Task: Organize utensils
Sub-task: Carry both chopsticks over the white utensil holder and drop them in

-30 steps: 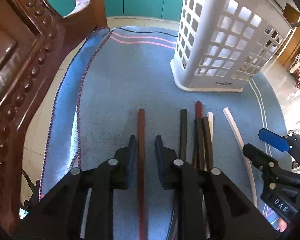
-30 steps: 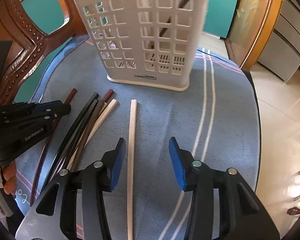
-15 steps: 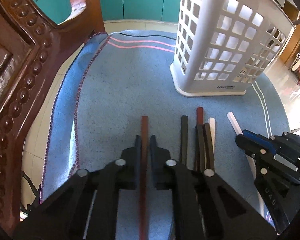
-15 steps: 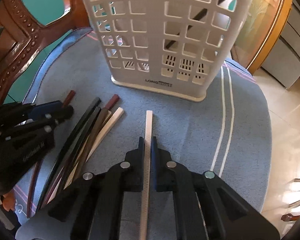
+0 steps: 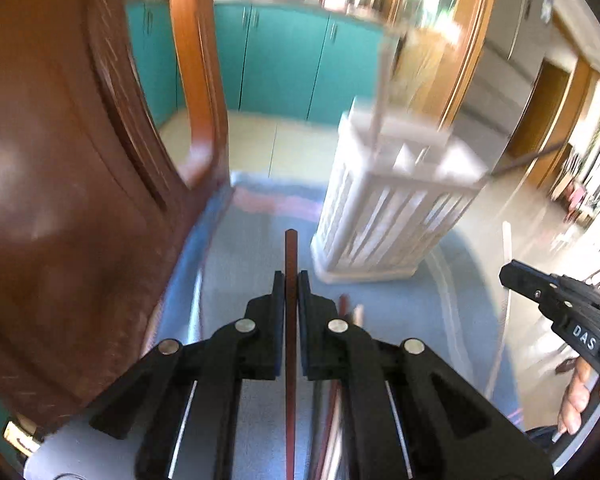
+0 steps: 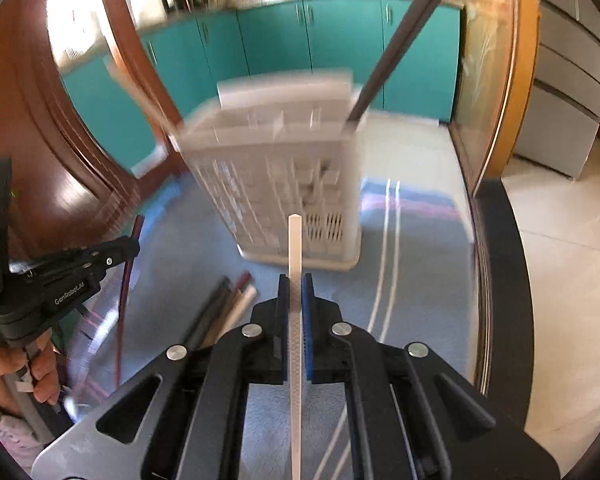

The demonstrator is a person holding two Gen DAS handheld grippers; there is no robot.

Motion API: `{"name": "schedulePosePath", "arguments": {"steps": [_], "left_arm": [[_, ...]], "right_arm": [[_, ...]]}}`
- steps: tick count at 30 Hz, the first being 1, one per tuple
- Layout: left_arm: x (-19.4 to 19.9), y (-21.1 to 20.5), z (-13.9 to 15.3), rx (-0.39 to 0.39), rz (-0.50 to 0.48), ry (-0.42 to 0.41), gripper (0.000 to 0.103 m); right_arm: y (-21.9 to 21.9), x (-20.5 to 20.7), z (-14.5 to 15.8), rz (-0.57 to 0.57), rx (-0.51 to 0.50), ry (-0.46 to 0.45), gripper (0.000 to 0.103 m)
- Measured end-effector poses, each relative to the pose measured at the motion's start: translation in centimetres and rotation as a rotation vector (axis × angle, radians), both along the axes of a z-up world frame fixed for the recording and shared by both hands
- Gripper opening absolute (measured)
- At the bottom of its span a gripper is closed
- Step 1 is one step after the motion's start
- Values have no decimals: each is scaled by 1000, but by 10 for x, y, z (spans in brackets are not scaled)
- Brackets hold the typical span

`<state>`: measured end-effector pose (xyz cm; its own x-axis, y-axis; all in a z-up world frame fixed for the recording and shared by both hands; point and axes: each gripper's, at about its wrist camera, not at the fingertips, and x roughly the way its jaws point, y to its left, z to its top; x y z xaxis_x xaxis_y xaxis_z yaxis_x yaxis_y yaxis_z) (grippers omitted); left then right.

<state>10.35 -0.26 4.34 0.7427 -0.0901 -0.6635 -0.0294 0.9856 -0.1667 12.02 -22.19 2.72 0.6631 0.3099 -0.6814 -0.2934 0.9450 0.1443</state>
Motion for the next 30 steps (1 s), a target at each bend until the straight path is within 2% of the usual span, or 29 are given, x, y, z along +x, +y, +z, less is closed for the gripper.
{"name": "schedulePosePath", "arguments": {"steps": [3,6,11,15,19,20,23,30], "left_arm": [[-22,1,35,11,20,-135,7],[-43,-5,73,-20,3,-237,7],[-55,-23,133,-34,-45,-405,7],[-48,-29,171,-78,-54,-502,7],[-39,-25,184,-118,-14,-562,7],[-35,-23,184,-131,1,-569,7],[-30,-19,178,-133,25,-573,7],[-22,-11,168,-100,85,-595,7]], "right_arm": [[-16,-20,30,-5,55,-81,6],[-33,-35,54,-15,95,-130,6],[-53,-46,105,-19,165,-246,6],[-56,-45,149,-49,220,-355,6],[-57,-48,176,-131,264,-532,6],[-56,-46,179,-173,266,-587,7],[-49,-29,170,-232,257,-646,7],[-25,21,114,-190,171,-537,7]]}}
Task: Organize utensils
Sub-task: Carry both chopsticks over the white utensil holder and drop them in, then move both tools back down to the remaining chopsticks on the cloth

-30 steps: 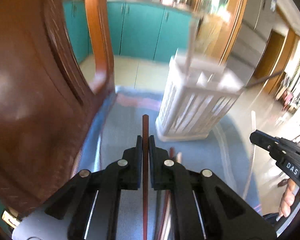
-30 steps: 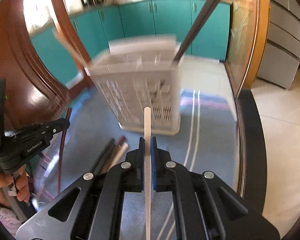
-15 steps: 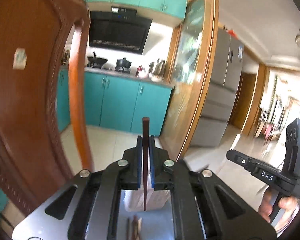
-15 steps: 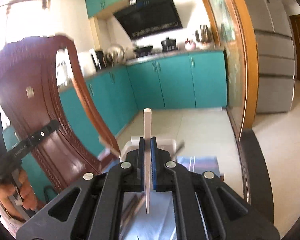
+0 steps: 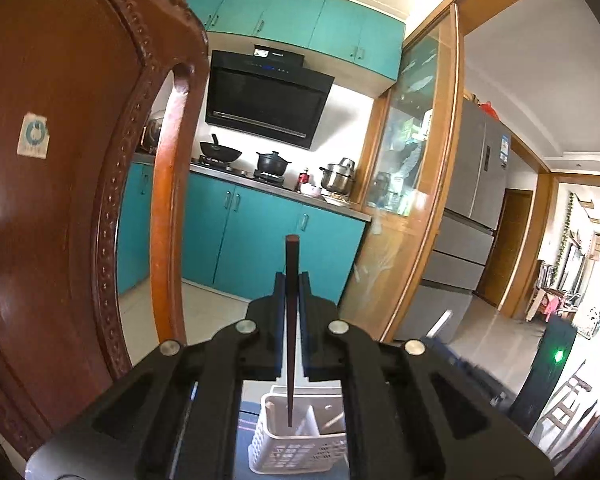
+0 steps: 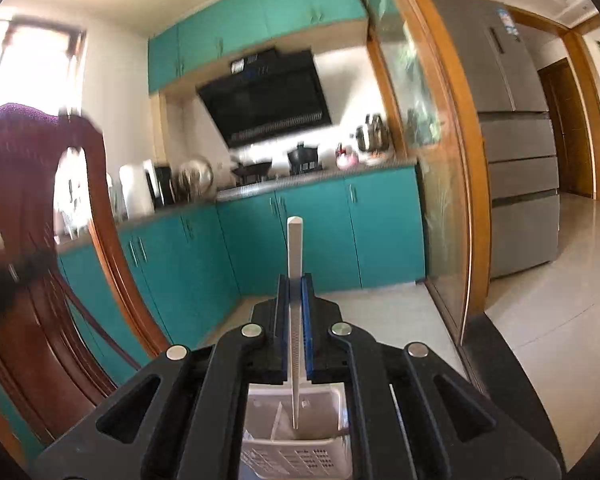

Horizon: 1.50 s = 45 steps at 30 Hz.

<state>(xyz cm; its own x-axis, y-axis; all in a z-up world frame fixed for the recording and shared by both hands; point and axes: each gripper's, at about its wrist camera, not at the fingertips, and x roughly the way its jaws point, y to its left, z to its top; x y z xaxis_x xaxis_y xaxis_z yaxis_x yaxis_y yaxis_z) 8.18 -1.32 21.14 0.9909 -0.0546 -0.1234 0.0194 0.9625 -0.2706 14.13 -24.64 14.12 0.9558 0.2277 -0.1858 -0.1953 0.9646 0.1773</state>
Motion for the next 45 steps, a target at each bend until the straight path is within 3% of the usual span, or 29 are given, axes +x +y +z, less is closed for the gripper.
{"name": "schedulePosePath", "arguments": {"steps": [14,17,19,21,23,25,29,31,34,38,41,45], "left_arm": [[57,-5,-51,26,21,145,7],[62,-7,-59,23,7,179,8],[60,-8,-60,24,6,176,13],[54,-9,-58,43,11,156,21],[44,-9,-56,53,16,127,38],[32,-7,-55,46,20,95,48],[7,3,-57,33,92,43,52],[-1,11,-62,16,130,36,53],[-4,24,-77,3,151,87,56],[2,32,-111,10,149,222,56],[10,35,-133,-14,125,336,56],[14,30,-149,4,96,405,59]], "right_arm": [[9,-3,-33,24,-64,84,7],[2,-8,-31,7,-56,87,17],[-4,-14,-28,3,-26,77,40],[-11,-27,-18,2,-1,39,42],[-16,-45,-6,0,0,-16,43],[-18,-63,4,7,6,-67,47],[-12,-90,6,133,17,-88,48],[-1,-93,-7,212,0,-29,48],[25,-76,-55,290,-76,192,48],[59,-28,-167,318,-81,707,48],[81,-18,-211,293,-140,835,48],[106,-21,-219,281,-222,824,49]]}}
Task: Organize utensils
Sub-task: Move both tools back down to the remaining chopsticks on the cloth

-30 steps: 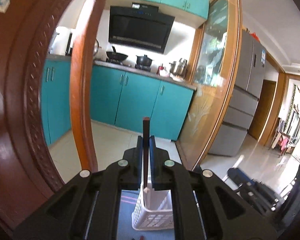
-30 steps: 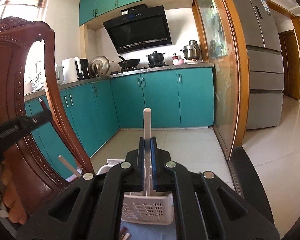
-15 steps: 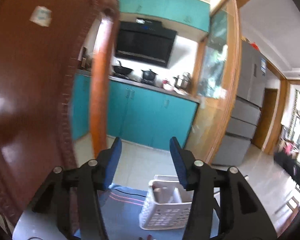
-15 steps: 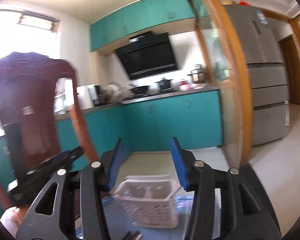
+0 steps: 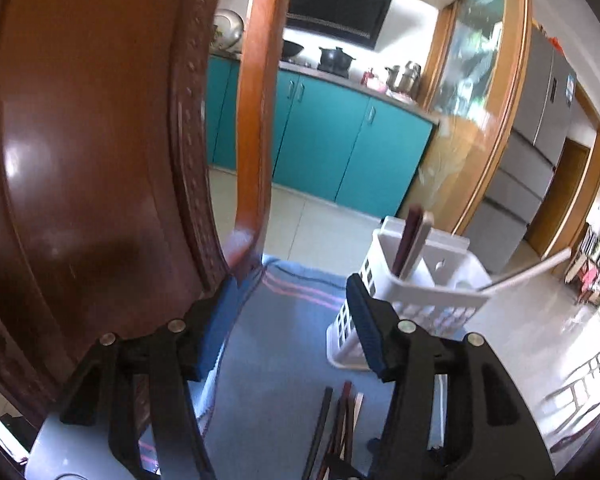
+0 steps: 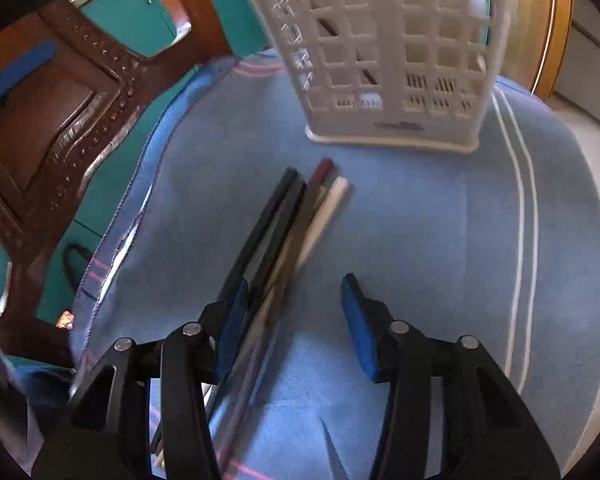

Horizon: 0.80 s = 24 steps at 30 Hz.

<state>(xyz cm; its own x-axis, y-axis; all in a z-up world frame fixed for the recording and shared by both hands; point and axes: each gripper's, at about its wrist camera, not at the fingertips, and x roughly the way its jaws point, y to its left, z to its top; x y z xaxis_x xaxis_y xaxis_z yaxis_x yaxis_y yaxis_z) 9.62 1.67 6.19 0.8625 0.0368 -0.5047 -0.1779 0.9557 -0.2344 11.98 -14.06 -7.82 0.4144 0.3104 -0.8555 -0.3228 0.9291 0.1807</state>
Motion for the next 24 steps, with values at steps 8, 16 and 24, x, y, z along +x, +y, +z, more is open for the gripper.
{"name": "schedulePosePath", "arguments": {"steps": [8,16,24], "left_arm": [[1,-13,-13,84,-46,59,65],[20,-8,-39,42,-68,224,66],[31,-31,-77,121,-122,392,68]], "right_arm": [[-7,0,2,-36,-66,33,36],[-73,6,5,-103,-61,93,36],[-105,9,14,-183,50,62,37]]}}
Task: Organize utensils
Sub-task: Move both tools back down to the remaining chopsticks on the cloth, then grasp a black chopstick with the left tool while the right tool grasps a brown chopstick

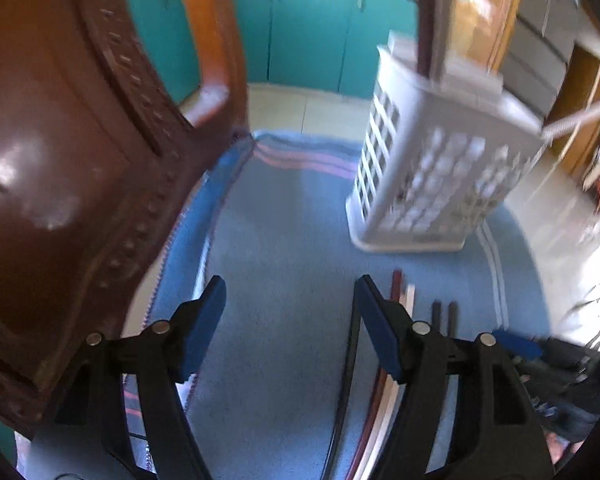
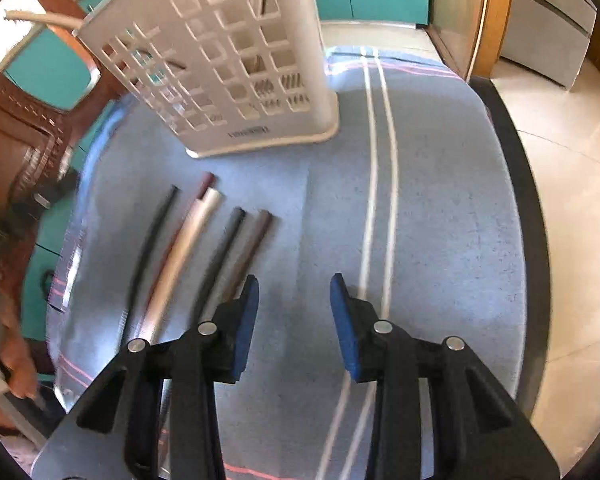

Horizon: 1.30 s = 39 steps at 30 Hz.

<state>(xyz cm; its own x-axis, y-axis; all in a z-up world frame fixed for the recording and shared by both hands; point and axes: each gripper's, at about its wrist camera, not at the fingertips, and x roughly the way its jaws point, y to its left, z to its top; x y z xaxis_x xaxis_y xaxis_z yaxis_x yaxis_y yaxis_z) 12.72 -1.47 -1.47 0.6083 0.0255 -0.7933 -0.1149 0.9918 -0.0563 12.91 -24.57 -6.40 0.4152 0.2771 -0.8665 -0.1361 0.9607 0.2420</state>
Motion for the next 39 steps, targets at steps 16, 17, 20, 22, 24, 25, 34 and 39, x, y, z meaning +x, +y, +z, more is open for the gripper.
{"name": "schedulePosePath", "arguments": {"steps": [16,17,20,22,24,25,34,39], "left_arm": [[3,-26,-24,82,-94,95,64],[3,-25,-24,82,-95,98,64],[3,-23,-27,80,-94,105,64],[5,-22,-31,65,-102,116,64],[6,-25,-36,49,-115,126,64],[8,-27,-38,46,-122,131,64],[18,-43,-58,74,-155,159,51],[18,-52,-58,48,-199,161,24]], "right_arm": [[49,3,-11,86,-133,-17,14],[47,4,-12,87,-145,-17,13],[34,7,-9,88,-221,-38,13],[30,8,-7,74,-231,-41,13],[28,9,-7,66,-219,-37,13],[27,9,-7,63,-215,-35,13],[39,11,-13,44,-267,-54,24],[61,8,-20,107,-287,-93,15]]}}
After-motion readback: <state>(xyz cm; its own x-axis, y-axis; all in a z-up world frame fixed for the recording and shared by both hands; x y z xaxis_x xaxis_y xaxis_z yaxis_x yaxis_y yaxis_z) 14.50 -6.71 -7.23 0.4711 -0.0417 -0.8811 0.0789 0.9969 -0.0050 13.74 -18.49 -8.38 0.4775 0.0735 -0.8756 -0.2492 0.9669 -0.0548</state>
